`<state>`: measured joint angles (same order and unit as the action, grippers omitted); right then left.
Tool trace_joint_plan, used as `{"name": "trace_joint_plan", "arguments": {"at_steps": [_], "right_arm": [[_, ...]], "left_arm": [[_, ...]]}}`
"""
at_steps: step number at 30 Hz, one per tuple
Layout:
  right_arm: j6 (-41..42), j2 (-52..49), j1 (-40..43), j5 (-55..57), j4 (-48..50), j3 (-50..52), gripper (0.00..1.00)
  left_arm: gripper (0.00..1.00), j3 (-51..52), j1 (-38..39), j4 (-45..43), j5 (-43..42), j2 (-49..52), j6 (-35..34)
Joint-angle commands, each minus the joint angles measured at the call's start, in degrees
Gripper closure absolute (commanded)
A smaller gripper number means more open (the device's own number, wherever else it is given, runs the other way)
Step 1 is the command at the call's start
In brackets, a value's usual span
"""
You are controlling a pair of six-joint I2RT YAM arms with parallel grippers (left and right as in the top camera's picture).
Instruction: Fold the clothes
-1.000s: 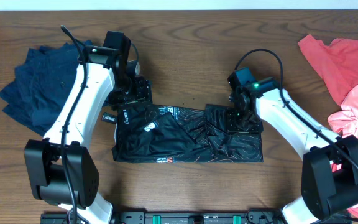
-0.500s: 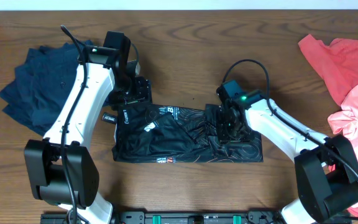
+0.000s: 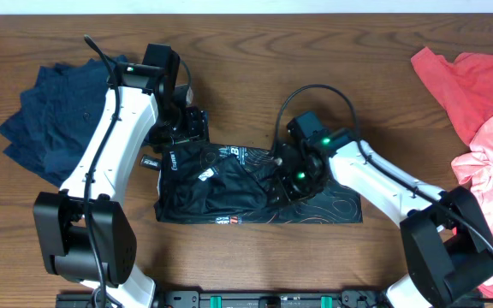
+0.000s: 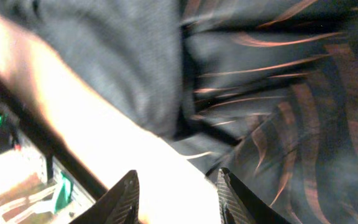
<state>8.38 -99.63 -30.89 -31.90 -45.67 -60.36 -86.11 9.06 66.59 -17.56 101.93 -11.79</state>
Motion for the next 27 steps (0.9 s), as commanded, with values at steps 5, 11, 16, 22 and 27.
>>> {"name": "trace_joint_plan", "arguments": {"at_steps": [5,11,16,22,27], "right_arm": [[-2.1,3.4,1.2,8.4,-6.0,-2.2,0.62],[5.2,12.0,6.0,24.4,-11.6,-5.8,0.53],[6.4,18.2,11.6,24.6,-13.0,-5.8,0.44],[7.1,18.7,14.8,24.6,-15.3,-5.6,0.44],[7.1,18.7,14.8,24.6,-15.3,-5.6,0.44]], "left_arm": [[0.25,0.4,-0.2,2.6,5.1,-0.1,0.5],[0.07,1.6,-1.0,3.5,10.1,-0.1,0.6],[0.03,8.7,-3.9,-0.9,10.8,0.0,1.0],[0.02,19.3,-6.6,-10.3,10.5,0.0,2.8],[0.02,26.3,-6.6,-19.8,7.7,0.0,3.2]]}}
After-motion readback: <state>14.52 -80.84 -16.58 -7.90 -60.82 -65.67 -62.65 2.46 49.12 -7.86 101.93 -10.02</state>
